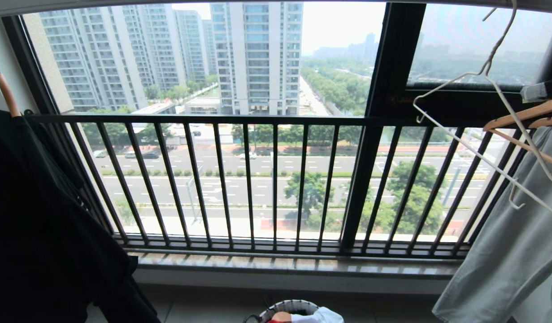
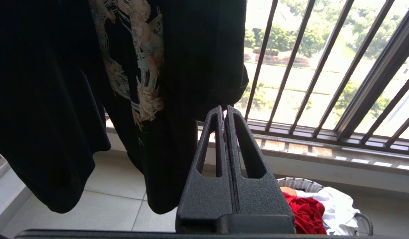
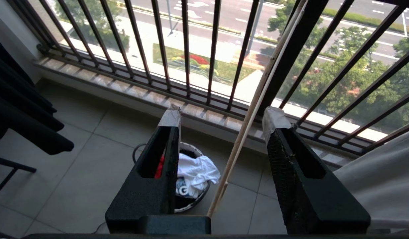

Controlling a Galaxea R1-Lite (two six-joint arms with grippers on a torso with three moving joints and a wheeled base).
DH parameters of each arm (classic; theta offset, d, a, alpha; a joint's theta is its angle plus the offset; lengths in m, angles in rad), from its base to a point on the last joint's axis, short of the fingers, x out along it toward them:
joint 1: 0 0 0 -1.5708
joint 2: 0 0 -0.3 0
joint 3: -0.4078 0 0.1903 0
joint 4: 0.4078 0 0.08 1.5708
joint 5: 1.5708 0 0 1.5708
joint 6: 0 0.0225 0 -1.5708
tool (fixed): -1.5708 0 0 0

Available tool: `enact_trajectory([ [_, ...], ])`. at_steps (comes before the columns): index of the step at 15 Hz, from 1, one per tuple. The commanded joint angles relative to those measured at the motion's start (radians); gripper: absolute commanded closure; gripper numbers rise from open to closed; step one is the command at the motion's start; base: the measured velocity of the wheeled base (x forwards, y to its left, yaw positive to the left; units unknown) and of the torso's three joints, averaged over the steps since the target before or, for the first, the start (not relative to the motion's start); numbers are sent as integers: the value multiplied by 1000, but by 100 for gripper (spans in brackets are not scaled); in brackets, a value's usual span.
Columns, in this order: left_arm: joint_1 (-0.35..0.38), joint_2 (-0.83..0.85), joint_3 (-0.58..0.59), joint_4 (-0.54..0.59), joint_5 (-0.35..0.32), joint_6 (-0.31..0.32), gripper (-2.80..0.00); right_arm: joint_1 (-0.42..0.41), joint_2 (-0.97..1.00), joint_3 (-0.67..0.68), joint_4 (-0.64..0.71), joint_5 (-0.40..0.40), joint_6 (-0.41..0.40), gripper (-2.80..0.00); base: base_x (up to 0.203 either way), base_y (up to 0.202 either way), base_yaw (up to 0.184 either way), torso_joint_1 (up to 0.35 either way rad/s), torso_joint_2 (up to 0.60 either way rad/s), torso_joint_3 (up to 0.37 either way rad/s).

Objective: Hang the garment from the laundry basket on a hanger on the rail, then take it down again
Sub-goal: Pick up the clothes rack on the clothesline

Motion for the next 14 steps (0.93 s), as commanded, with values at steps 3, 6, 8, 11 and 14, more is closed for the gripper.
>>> enact_trajectory([
  [3,0,1,0,0,1,-2,0,1,84,-8,-1,-5,-2,-280,0,0,0,0,0,0],
  [6,0,1,0,0,1,-1,0,-29,145,-10,-22,-9,-1,-280,0,0,0,0,0,0],
  [8,0,1,0,0,1,-2,0,-53,174,-10,-49,-16,-2,-280,0,0,0,0,0,0],
  [11,0,1,0,0,1,-2,0,-71,207,-10,-55,-54,-2,-280,0,0,0,0,0,0],
  [14,0,1,0,0,1,-2,0,-84,220,-10,-62,-76,-3,-280,0,0,0,0,0,0],
])
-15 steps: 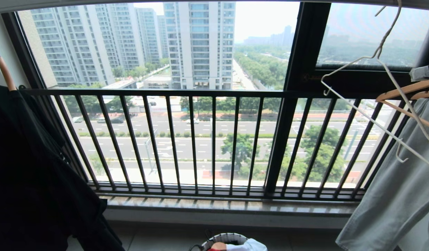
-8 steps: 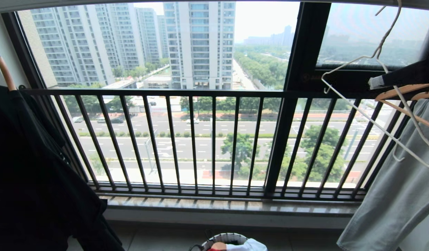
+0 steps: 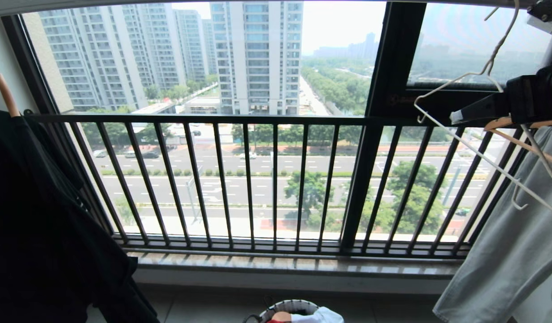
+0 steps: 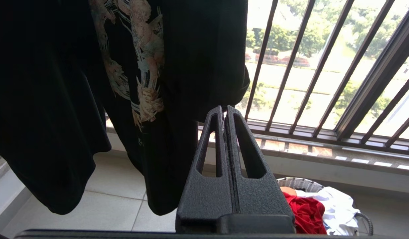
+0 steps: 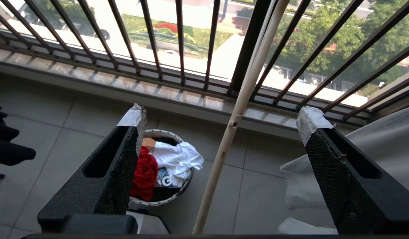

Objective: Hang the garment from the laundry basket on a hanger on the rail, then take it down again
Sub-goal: Pick up the clothes rack on the clothesline

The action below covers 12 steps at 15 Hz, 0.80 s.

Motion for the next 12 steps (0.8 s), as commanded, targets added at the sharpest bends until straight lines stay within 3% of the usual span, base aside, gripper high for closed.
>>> enact_trajectory([
  [1,0,1,0,0,0,-2,0,-11,14,1,5,0,-3,-280,0,0,0,0,0,0],
  [11,0,1,0,0,0,-2,0,-23,43,8,5,-49,-6,-280,0,0,0,0,0,0],
  [12,0,1,0,0,0,-2,0,-23,43,9,5,-49,-6,0,0,0,0,0,0,0],
])
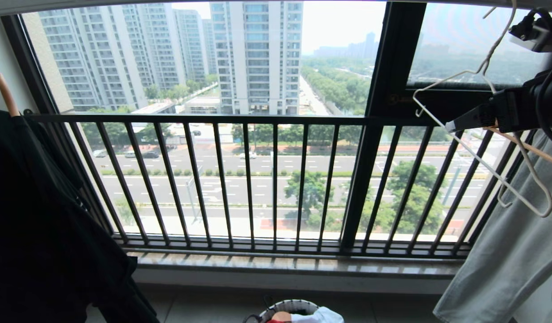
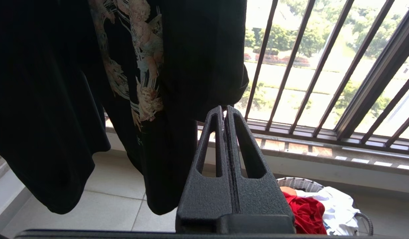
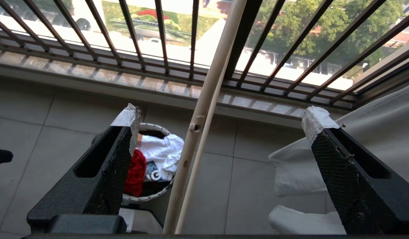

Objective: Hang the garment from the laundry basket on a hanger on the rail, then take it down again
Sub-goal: Pick up the clothes rack on the clothesline

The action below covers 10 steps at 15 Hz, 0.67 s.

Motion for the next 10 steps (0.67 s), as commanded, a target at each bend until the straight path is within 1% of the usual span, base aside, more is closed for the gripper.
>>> enact_trajectory([
  [1,0,1,0,0,0,0,0,0,-1,1,4,-1,-11,0,0,0,0,0,0,0],
  [4,0,1,0,0,0,0,0,0,1,1,4,-28,-25,0,0,0,0,0,0,0],
  [7,0,1,0,0,0,0,0,0,-1,1,4,-36,-36,0,0,0,0,0,0,0],
  [10,0,1,0,0,0,0,0,0,-5,3,4,-68,-56,0,0,0,0,0,0,0],
])
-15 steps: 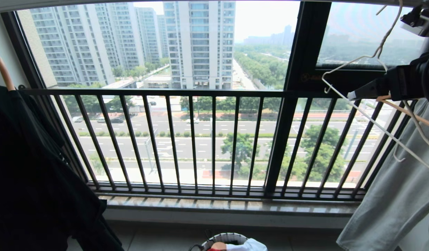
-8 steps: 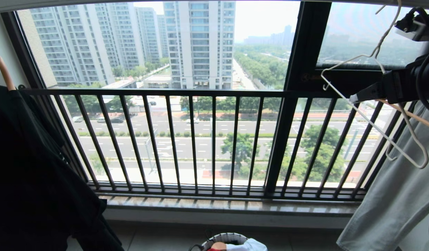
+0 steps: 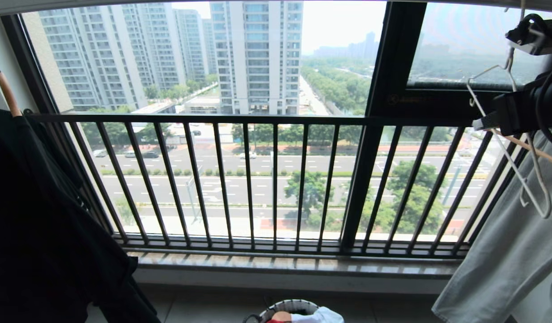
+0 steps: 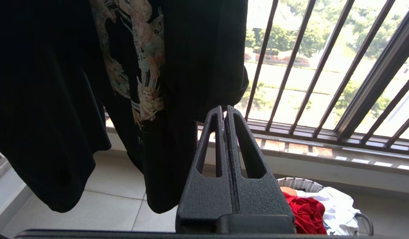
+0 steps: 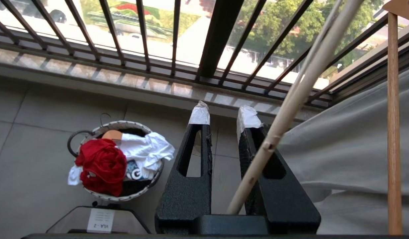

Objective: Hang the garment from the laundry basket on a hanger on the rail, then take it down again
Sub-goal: Pick up the clothes rack on the clothesline

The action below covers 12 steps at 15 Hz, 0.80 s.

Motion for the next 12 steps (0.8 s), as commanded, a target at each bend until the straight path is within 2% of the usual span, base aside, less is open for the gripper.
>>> enact_trajectory([
  [1,0,1,0,0,0,-1,0,0,-8,0,4,-5,-5,0,0,0,0,0,0,0],
  [12,0,1,0,0,0,-2,0,-6,-59,19,4,-1,-33,0,0,0,0,0,0,0],
])
